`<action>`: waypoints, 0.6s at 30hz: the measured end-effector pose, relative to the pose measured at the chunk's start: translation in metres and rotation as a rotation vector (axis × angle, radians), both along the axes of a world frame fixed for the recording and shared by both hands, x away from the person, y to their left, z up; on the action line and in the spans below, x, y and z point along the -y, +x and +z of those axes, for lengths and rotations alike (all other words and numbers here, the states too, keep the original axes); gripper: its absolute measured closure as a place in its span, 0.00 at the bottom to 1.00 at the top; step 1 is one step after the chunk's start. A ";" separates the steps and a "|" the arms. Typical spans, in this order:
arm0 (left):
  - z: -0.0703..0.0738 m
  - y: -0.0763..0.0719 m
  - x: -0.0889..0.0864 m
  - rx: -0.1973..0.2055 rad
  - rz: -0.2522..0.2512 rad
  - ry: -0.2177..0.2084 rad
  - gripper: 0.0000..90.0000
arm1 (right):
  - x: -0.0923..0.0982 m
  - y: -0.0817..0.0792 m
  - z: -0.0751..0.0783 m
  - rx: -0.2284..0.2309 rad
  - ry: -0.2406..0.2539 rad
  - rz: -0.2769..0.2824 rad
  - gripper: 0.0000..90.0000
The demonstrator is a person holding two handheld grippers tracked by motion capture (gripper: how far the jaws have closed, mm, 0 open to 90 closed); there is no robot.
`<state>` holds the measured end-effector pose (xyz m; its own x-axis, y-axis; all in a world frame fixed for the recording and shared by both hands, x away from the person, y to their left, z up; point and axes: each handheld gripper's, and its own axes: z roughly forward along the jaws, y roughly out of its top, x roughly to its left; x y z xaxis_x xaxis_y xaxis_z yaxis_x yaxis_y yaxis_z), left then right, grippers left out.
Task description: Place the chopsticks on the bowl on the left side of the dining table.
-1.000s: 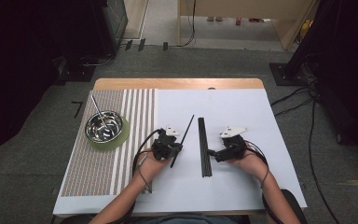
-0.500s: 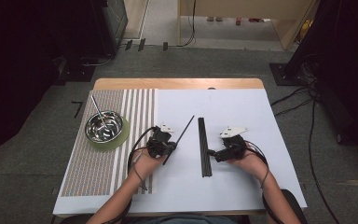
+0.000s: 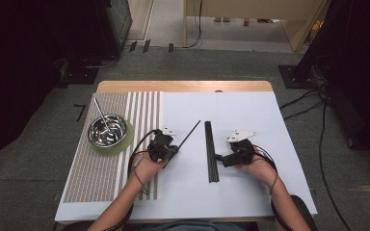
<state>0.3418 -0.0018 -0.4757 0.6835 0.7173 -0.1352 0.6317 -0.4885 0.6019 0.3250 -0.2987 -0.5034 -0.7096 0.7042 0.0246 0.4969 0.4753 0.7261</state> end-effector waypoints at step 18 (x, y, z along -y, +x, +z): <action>-0.005 0.002 0.010 0.088 0.011 0.043 0.96 | 0.000 0.000 0.000 0.000 0.000 0.000 0.12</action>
<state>0.3437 -0.0116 -0.4811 0.6833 0.7288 -0.0438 0.5828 -0.5084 0.6340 0.3250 -0.2987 -0.5034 -0.7094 0.7044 0.0249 0.4974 0.4753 0.7258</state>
